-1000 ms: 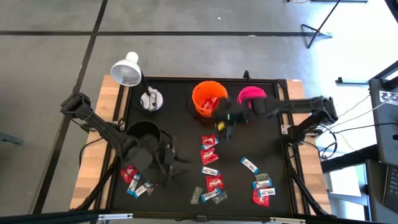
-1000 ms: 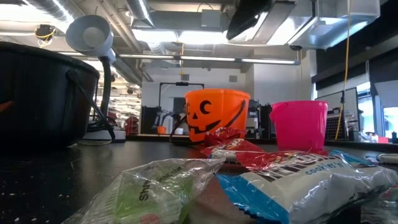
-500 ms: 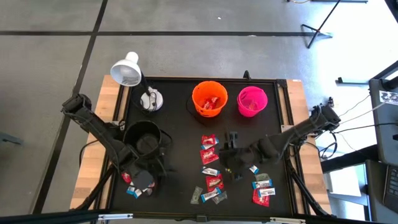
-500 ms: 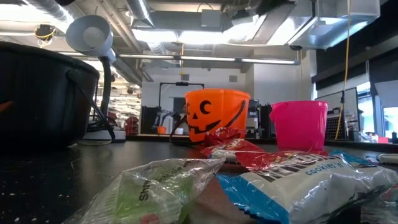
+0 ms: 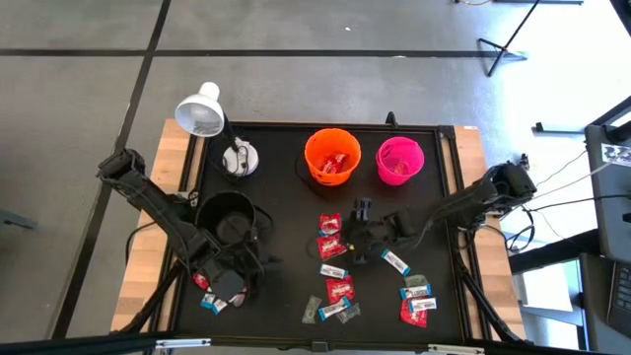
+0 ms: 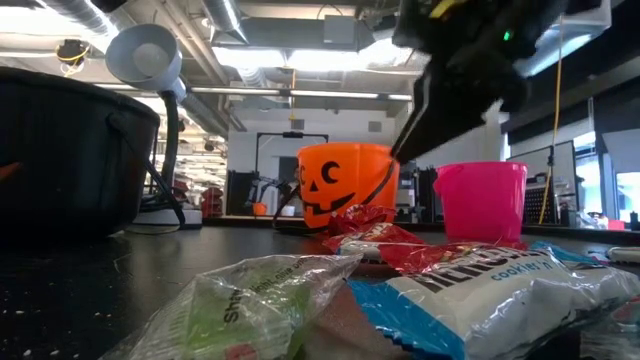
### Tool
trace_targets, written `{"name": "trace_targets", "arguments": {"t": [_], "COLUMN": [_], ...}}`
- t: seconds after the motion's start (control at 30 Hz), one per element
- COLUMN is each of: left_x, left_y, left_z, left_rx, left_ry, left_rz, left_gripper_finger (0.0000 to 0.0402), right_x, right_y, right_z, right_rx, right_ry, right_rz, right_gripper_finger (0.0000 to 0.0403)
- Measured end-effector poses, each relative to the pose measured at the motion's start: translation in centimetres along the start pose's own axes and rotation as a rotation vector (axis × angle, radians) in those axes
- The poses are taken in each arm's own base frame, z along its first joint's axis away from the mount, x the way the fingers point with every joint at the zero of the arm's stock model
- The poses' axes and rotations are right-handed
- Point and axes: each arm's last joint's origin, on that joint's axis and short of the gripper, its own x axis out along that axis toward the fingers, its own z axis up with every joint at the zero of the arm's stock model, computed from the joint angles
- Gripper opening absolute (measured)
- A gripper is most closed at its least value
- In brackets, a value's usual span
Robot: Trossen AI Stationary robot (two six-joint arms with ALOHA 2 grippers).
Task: Sort candy
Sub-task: Put the red candy into the orange bucket
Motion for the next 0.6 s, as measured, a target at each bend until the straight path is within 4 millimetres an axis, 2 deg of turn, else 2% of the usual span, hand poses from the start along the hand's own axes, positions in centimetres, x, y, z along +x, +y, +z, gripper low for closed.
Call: {"name": "trace_targets", "arguments": {"t": [0.33, 0.43, 0.6], "left_x": [0.1, 0.1, 0.1], "left_y": [0.0, 0.0, -0.1], "left_z": [0.3, 0.4, 0.5], "left_rx": [-0.013, -0.02, -0.027], "left_ry": [-0.029, -0.047, -0.055], "left_rz": [0.005, 0.012, 0.009], "left_gripper_finger": [0.0121, 0.0121, 0.0121], "right_x": [2.7, 3.3, 4.0], "right_y": [-2.3, -2.6, -2.8], "right_z": [-2.2, -2.4, -3.1], "right_rx": [0.127, 0.174, 0.235], "right_ry": [-0.094, -0.153, -0.133], "right_rz": [0.073, 0.123, 0.123], "right_gripper_finger": [0.0172, 0.0172, 0.0172]}}
